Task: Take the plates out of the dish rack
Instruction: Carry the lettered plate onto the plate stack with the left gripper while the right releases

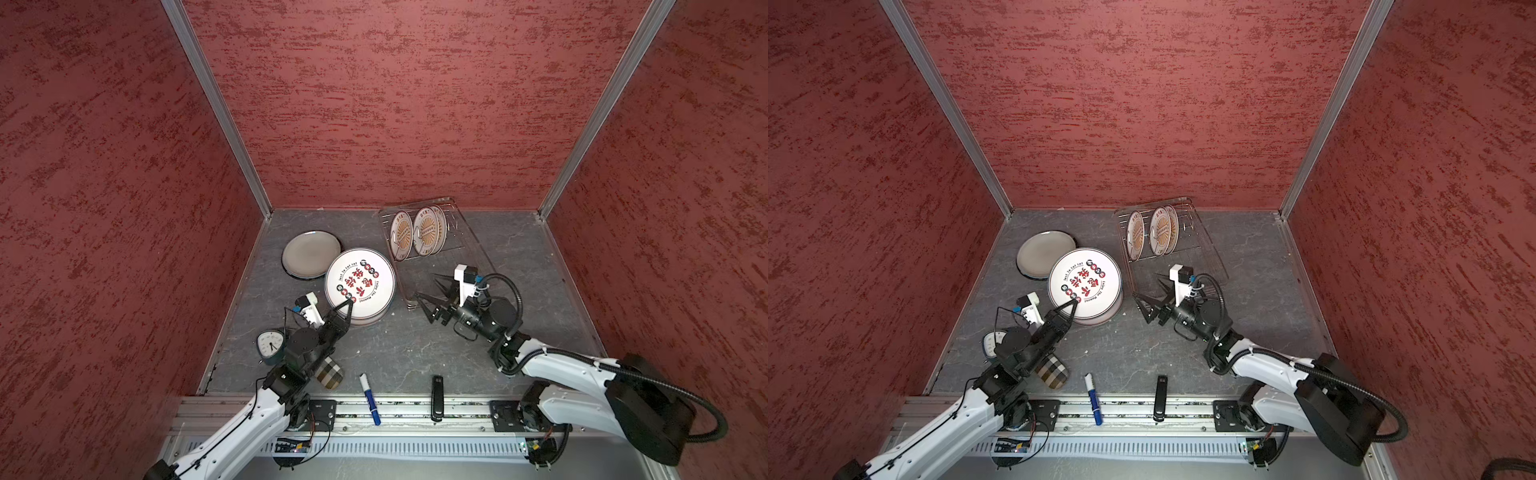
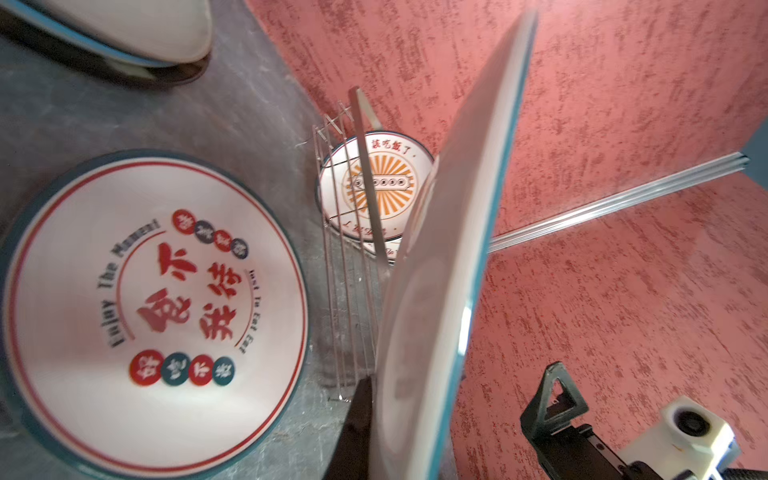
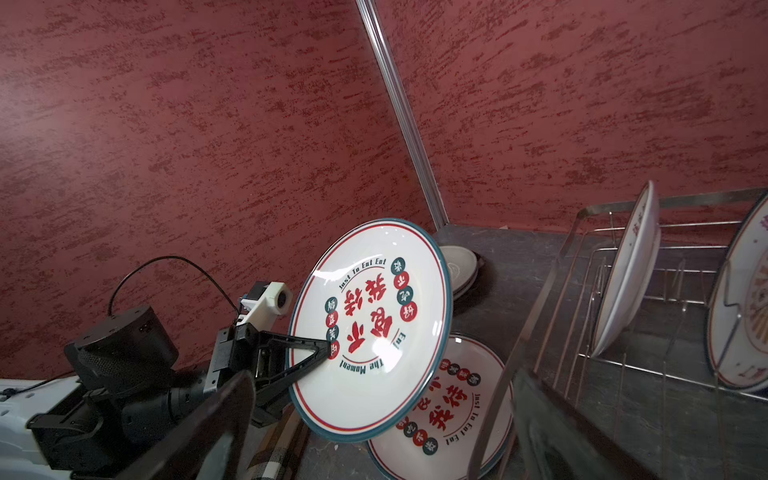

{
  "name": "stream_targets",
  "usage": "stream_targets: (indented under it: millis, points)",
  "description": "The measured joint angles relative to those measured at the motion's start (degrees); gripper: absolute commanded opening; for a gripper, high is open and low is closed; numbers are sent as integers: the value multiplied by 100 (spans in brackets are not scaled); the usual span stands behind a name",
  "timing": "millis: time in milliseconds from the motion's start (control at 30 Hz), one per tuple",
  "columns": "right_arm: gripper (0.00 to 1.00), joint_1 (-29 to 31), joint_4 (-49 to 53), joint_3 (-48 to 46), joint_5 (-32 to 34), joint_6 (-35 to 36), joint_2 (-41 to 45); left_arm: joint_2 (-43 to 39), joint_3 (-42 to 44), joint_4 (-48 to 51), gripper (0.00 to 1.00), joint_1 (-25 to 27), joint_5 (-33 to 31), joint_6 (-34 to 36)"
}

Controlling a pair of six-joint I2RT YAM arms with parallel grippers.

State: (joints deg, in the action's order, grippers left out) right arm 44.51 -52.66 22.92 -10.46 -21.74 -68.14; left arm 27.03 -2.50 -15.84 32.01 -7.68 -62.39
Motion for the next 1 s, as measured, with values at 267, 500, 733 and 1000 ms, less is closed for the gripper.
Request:
stream_targets:
  millis: [267,500,733,1000]
  points:
    - [99,719,953,944,881,640,-586,437,-376,1158,0,-122,-186,-632]
    - [99,837,1447,1235,1318,868,-992,1016,-715,1593,0,-286,-120,-1071]
    - [99,920,1698,1513,1467,953,-1139,1526,-868,1735,0,-452,168,-1338]
    - [99,944,1786,1517,1523,1019,-1259,2044,-951,1692,0,-612,505,-1519]
